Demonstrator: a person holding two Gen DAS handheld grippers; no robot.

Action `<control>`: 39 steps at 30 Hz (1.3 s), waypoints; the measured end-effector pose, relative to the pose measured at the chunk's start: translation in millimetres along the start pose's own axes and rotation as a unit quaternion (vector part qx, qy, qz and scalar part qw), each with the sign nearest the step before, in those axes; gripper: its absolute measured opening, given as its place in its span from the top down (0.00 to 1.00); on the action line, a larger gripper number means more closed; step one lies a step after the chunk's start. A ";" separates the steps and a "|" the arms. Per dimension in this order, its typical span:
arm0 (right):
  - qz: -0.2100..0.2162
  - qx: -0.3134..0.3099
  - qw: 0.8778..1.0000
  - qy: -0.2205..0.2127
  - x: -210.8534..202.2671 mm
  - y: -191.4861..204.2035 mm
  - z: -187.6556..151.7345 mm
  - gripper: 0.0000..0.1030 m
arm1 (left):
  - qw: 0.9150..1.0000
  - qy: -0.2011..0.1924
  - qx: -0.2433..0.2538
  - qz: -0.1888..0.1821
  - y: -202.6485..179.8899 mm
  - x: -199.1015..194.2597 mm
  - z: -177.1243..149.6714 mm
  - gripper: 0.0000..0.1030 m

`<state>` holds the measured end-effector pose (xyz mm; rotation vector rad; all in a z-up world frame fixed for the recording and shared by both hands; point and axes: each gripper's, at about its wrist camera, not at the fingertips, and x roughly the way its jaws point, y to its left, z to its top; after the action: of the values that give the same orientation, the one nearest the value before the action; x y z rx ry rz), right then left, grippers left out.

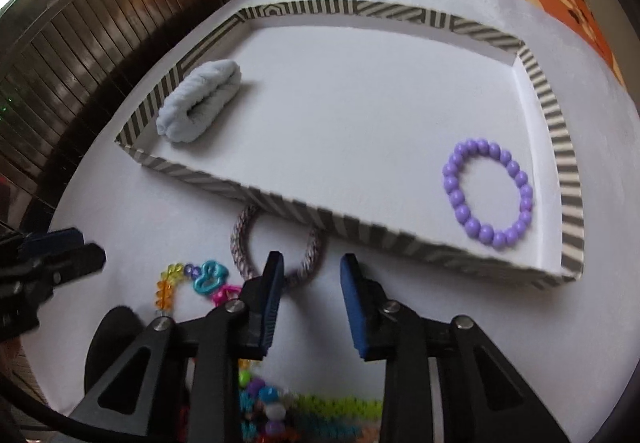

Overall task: Organize jewelry
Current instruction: 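Grasp the grey braided bracelet with the right tool while the left tool grasps the rainbow heart bracelet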

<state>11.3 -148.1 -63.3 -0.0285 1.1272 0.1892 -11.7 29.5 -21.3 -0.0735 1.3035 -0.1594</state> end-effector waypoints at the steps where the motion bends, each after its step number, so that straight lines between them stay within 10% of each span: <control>1: -0.006 -0.008 1.000 0.000 0.7 1.4 1.5 0.83 | 1.000 0.002 0.003 0.000 -2.2 1.2 -0.1 0.77; 18: -0.025 0.030 0.999 0.019 -28.0 -69.4 -41.5 0.93 | 0.995 0.061 0.080 -0.004 -39.4 39.6 23.1 0.77; 26: -0.015 0.046 0.999 0.013 -32.8 -82.7 -53.7 0.93 | 0.994 0.045 0.103 0.014 -52.9 42.8 30.4 0.77; 30: -0.027 0.030 0.999 0.008 -30.2 -77.0 -55.6 0.93 | 0.992 0.022 0.120 0.029 -59.1 42.5 32.6 1.00; 39: -0.004 0.051 0.998 -0.021 -55.1 -82.0 -63.5 0.93 | 0.997 0.000 0.081 -0.020 -34.5 13.5 42.3 1.00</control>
<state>-54.8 -243.8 -47.0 0.0615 1.0924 0.1254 30.0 -8.2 -18.0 0.0382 1.2860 -0.2992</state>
